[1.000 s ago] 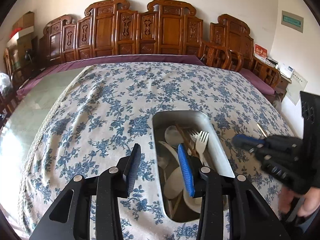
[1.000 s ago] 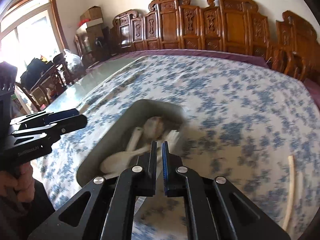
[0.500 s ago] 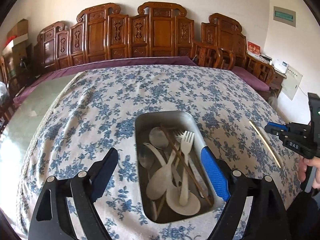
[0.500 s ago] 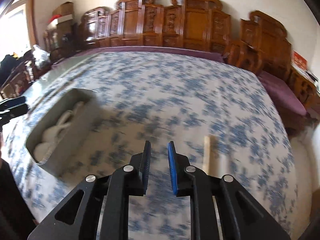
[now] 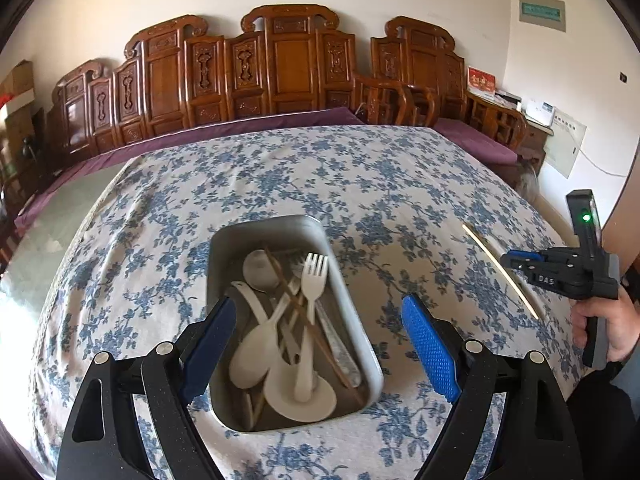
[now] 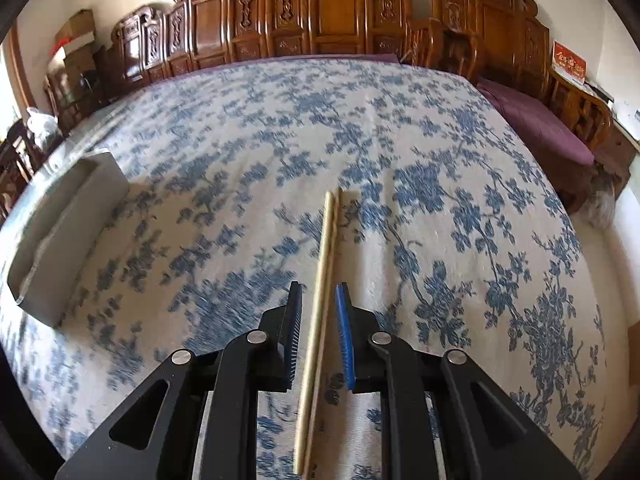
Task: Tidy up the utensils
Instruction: 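Reach the right tool to the loose chopsticks and grasp one, then grasp the other wooden chopstick with the left tool while the right tool holds its chopstick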
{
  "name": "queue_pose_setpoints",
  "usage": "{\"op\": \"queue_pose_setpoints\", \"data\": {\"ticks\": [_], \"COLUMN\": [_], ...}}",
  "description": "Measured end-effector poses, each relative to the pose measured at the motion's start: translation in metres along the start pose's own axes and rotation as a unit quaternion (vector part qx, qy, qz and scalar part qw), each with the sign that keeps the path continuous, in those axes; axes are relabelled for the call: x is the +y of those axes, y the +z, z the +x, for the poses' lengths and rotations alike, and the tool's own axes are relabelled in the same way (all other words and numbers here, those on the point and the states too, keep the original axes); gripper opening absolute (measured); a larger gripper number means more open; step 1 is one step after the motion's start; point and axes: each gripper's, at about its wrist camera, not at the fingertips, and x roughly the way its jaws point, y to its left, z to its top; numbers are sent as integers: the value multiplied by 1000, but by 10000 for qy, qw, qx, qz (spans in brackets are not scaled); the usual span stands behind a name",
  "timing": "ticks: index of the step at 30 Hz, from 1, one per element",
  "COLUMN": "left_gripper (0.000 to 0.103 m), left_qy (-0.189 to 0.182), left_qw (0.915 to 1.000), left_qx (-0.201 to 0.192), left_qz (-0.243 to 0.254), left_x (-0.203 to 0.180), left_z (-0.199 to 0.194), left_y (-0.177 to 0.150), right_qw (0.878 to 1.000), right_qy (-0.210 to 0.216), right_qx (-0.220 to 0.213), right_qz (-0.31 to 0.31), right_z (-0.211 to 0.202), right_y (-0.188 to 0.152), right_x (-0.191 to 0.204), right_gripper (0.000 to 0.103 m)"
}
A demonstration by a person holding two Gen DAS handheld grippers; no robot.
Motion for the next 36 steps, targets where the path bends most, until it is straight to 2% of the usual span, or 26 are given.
{"op": "queue_pose_setpoints", "data": {"ticks": [7,19,20,24,25,27,36], "left_gripper": [81,81,81,81,81,81,81], "left_qy": [-111,-229,-226,-210,-214,-212,-297], "left_qw": [9999,9987,9986,9985,9984,9982,9964], "left_qx": [52,247,258,310,328,354,524], "left_qz": [105,375,392,404,404,435,597], "left_x": [-25,-60,-62,-69,-70,-76,-114], "left_z": [-1,5,6,8,9,12,44], "left_y": [-2,-15,-15,-13,-13,-12,1], "right_qw": [9998,9997,9996,9993,9991,9990,9991], "right_qy": [-128,-73,-89,-236,-265,-302,-272], "right_qx": [79,208,267,294,300,315,5], "right_qz": [140,108,104,-87,-103,-134,323], "right_z": [2,3,5,6,6,7,-5], "right_y": [-4,-7,-7,-7,-7,-6,2], "right_x": [-10,-11,-11,-8,-9,-12,-49], "right_gripper": [19,19,16,13,6,6,6]}}
